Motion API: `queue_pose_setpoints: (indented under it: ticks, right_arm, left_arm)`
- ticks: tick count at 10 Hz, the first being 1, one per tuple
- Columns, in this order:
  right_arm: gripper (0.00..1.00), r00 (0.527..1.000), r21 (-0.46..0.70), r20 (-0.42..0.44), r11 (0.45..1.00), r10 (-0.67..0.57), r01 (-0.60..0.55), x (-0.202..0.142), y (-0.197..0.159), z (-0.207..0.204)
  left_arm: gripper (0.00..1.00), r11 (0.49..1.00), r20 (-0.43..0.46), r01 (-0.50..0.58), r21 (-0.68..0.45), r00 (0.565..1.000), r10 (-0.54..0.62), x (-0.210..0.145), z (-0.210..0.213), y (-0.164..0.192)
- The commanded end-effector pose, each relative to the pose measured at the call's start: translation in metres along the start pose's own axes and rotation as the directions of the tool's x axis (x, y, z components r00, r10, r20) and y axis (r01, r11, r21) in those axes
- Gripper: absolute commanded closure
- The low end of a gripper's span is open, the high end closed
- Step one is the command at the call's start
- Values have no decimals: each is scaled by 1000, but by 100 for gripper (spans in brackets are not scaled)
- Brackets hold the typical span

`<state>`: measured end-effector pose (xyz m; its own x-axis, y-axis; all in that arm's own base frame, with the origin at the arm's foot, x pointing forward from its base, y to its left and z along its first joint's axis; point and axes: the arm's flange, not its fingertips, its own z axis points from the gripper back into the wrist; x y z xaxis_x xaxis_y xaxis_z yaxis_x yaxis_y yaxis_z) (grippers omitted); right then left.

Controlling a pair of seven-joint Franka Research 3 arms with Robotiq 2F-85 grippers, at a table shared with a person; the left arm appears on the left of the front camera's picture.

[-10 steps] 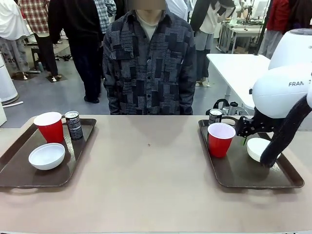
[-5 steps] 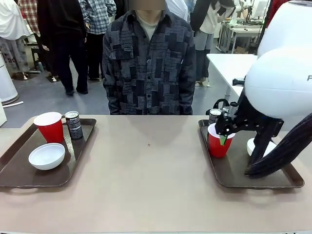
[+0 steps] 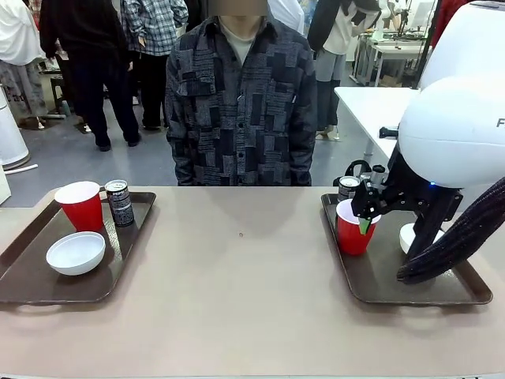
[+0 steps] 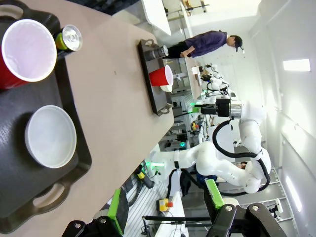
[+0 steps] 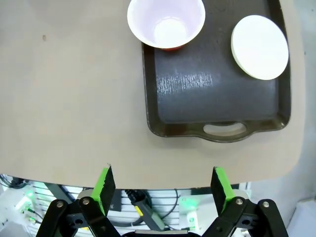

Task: Prepare tableware on both trays.
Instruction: Pick up a Picnic Bowl from the table and place it on a Handle tray.

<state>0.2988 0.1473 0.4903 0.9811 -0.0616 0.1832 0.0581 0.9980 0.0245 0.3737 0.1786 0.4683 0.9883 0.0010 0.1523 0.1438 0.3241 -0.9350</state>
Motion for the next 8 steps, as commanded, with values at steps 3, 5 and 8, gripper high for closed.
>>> queue_pose_setpoints:
  ticks: [3,5,8]
  right_arm:
    - [0,1000,-4,-8,1000,13,-13,2,-3,-3]
    - [0,1000,-4,-8,1000,13,-13,2,-3,-3]
    - [0,1000,-4,-8,1000,13,-13,2,-3,-3]
  left_arm:
    - [18,1000,12,-9,-12,1000,9,1,1,-4]
    - [18,1000,12,-9,-12,1000,9,1,1,-4]
    - [18,1000,12,-9,-12,1000,9,1,1,-4]
